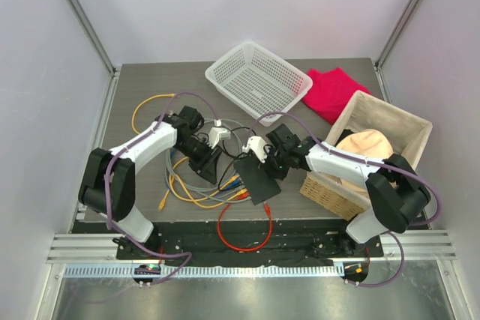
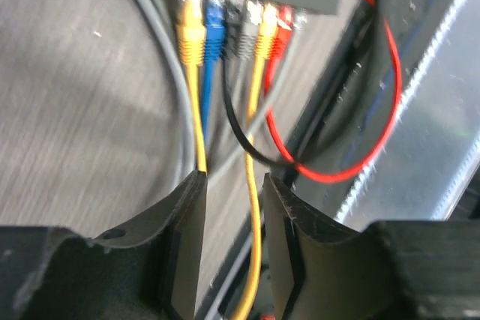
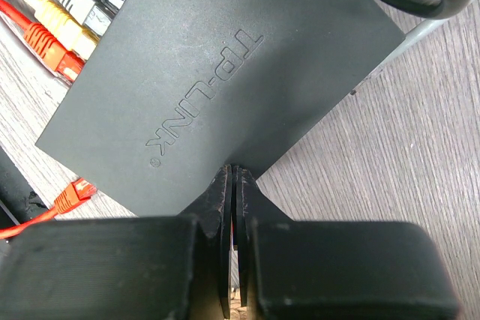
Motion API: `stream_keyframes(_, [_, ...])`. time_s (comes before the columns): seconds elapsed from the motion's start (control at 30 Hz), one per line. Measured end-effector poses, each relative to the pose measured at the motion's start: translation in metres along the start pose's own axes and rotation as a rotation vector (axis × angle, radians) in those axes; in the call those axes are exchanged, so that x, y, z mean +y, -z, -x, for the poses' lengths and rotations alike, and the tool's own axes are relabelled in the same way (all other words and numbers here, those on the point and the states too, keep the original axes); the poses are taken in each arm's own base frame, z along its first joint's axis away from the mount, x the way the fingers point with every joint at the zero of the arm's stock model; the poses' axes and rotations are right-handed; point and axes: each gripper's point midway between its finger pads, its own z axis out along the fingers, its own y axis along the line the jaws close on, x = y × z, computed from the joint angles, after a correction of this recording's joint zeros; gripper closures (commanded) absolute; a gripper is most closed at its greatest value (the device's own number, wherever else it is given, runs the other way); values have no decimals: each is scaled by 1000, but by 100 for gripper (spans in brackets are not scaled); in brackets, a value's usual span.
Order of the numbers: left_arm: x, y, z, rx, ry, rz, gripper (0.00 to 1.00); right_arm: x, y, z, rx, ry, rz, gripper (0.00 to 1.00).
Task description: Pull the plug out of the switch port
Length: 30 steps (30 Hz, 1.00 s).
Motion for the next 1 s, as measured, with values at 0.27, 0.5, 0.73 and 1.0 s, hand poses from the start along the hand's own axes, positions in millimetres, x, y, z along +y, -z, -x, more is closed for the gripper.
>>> stream_keyframes(0.27, [18,-22,15,-56,166,58,64,0,0,-1,-6,1,-3,99])
stream_keyframes(0.5, [32,-46,27,-34,250,45,71,-1,2,-4,-10,-4,-9,99])
stream_keyframes(0.73, [30,-72,17,48,237,44,71,-4,3,-6,-7,-16,-14,99])
stream_keyframes(1.0, [33,-73,16,62,211,71,76,-5,4,-7,-9,-19,-18,99])
